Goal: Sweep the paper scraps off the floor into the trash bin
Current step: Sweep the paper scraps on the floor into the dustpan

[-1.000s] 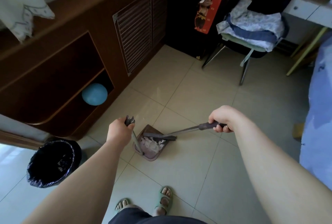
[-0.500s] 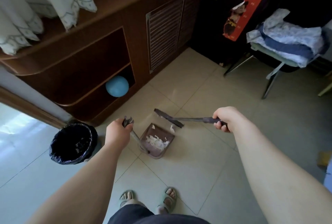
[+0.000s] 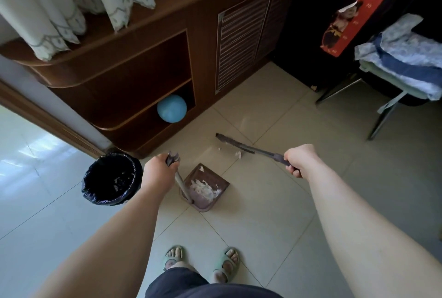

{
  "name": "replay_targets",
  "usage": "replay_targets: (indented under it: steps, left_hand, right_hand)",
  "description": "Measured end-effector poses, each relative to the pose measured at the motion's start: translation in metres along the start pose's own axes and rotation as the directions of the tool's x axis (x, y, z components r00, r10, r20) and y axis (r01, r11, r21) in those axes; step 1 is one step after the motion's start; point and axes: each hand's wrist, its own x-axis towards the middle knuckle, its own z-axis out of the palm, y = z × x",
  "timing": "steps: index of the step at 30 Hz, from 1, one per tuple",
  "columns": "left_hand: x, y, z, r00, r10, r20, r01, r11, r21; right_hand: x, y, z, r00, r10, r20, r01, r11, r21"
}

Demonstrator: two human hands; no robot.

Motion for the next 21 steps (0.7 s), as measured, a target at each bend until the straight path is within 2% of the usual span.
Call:
replay_targets:
  steps: [7, 10, 16, 21]
  left_hand:
    - [0.003, -0.007, -0.001, 1.000, -0.025, 0.002, 0.025, 0.998, -0.054]
    - [0.004, -0.006, 0.000, 1.000, -0.021, -0.003, 0.021, 0.998, -0.064]
    - [0.010, -0.004, 0.000, 1.000, -0.022, -0.005, 0.022, 0.999, -0.047]
    - [0.008, -0.003, 0.001, 1.000, -0.016, 0.005, 0.016, 0.998, -0.058]
  right_hand:
    - [0.006, 0.008, 0.023, 1.000, 0.007, -0.008, -0.007, 0.999, -0.034]
    - [0.011, 0.012, 0.041, 0.998, 0.047, 0.042, -0.044, 0.997, -0.061]
    - [0.012, 0.022, 0.045, 0.994, 0.027, 0.107, 0.006, 0.954, -0.299]
    - [0.006, 0.004, 0.010, 0.999, -0.047, 0.015, 0.049, 0.903, -0.426]
